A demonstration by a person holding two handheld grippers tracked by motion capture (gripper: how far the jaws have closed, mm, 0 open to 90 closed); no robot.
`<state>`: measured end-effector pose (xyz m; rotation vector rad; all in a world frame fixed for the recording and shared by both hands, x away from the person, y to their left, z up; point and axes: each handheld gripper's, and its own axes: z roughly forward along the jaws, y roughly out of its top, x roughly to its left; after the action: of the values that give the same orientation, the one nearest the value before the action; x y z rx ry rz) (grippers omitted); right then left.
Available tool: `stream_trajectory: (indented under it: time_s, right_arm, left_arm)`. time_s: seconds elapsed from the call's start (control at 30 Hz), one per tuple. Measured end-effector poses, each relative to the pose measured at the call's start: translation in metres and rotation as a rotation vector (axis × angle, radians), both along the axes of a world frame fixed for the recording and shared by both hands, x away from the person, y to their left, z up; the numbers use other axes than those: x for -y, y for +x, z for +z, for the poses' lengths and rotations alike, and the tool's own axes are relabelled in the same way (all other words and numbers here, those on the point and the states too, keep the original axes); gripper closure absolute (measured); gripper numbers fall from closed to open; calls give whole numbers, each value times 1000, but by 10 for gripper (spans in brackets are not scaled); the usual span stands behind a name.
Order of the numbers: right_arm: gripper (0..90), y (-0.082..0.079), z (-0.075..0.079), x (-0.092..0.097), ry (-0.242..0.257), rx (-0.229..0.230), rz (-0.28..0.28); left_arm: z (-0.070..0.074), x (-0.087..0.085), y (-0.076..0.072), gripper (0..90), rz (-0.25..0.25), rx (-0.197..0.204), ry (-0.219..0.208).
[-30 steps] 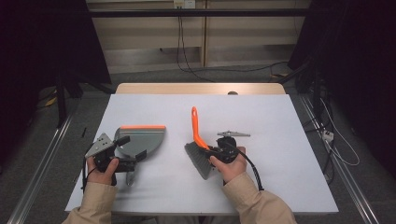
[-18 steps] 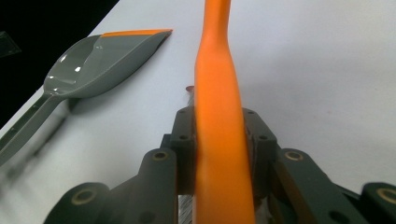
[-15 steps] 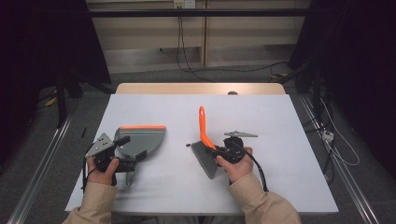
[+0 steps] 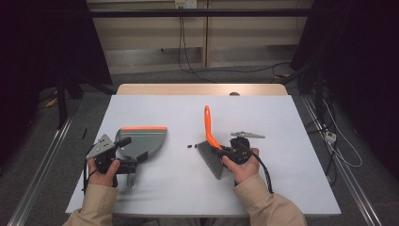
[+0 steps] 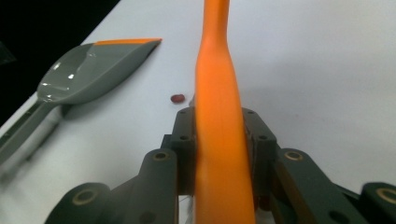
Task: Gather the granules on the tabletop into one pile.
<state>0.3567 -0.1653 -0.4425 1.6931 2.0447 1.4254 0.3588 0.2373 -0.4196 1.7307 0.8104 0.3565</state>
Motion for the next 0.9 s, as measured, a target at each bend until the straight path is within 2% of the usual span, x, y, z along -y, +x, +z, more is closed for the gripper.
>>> stream_trajectory:
  time_s: [0.1, 0.17, 0.3, 0.4, 0.63, 0.67, 0.7, 0.8, 0.9]
  right_arm:
    - [712, 1, 2, 0, 13, 7, 0]
    - [713, 2, 9, 0, 49, 26, -1]
    - [713, 6, 17, -6, 64, 45, 11]
    - [713, 16, 23, -25, 77, 58, 24]
    - [713, 34, 18, -65, 90, 30, 39]
    - [713, 34, 18, -65, 90, 30, 39]
    - [713, 40, 13, -73, 86, 9, 37]
    - [713, 47, 4, -79, 84, -34, 21]
    - [711, 50, -2, -75, 45, -63, -2]
  left_arm:
    - [0, 0, 0, 43, 0, 0, -1]
    - [0, 0, 0, 43, -1, -1, 1]
    - [-1, 1, 1, 43, 0, -2, 1]
    - [0, 0, 1, 43, -1, 1, 0]
    - [0, -1, 1, 43, 0, 0, 0]
    - [0, -1, 1, 43, 0, 1, -2]
    - [0, -2, 1, 43, 0, 1, -3]
    - [0, -2, 1, 43, -2, 2, -2]
    - [1, -3, 1, 43, 1, 4, -4]
